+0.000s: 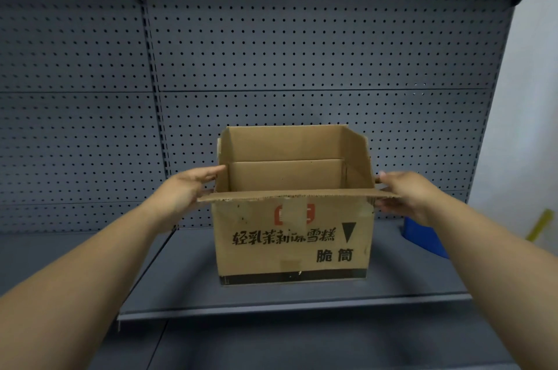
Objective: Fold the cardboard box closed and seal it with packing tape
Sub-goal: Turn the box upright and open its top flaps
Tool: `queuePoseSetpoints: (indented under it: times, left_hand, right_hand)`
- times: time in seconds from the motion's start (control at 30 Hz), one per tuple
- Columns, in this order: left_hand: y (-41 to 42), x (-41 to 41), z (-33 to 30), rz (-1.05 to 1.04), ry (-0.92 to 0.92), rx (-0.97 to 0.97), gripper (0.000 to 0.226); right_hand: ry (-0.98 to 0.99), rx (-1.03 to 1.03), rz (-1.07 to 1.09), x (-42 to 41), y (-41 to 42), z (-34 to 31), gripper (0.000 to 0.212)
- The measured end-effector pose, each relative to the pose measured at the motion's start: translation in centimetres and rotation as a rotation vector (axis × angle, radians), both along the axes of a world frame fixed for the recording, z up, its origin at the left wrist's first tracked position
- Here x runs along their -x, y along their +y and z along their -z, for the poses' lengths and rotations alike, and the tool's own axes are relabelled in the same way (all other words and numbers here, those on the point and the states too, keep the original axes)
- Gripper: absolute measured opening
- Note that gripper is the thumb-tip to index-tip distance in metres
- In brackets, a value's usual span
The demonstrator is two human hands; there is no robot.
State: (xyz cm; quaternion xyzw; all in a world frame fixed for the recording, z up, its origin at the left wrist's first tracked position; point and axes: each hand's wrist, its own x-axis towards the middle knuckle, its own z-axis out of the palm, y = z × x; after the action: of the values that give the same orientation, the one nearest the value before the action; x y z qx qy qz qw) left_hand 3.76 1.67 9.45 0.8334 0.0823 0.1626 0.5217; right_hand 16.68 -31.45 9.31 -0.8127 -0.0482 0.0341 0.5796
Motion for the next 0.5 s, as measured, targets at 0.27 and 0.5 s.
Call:
queuePoseSetpoints:
  times: [0.27,0.5]
  left_hand:
    - [0.9,0.1,0.5,0.200,0.060,-0.188,0.063]
    - [1.4,-0.4,0.7,0.125,0.004,-0.345,0.036]
  right_hand:
    - [-0.020,0.017,-0.382,0.2,-1.6,0.9,0.040]
    - [-0.156,-0.068,-0.286,0.0,-0.7,1.0,0.043]
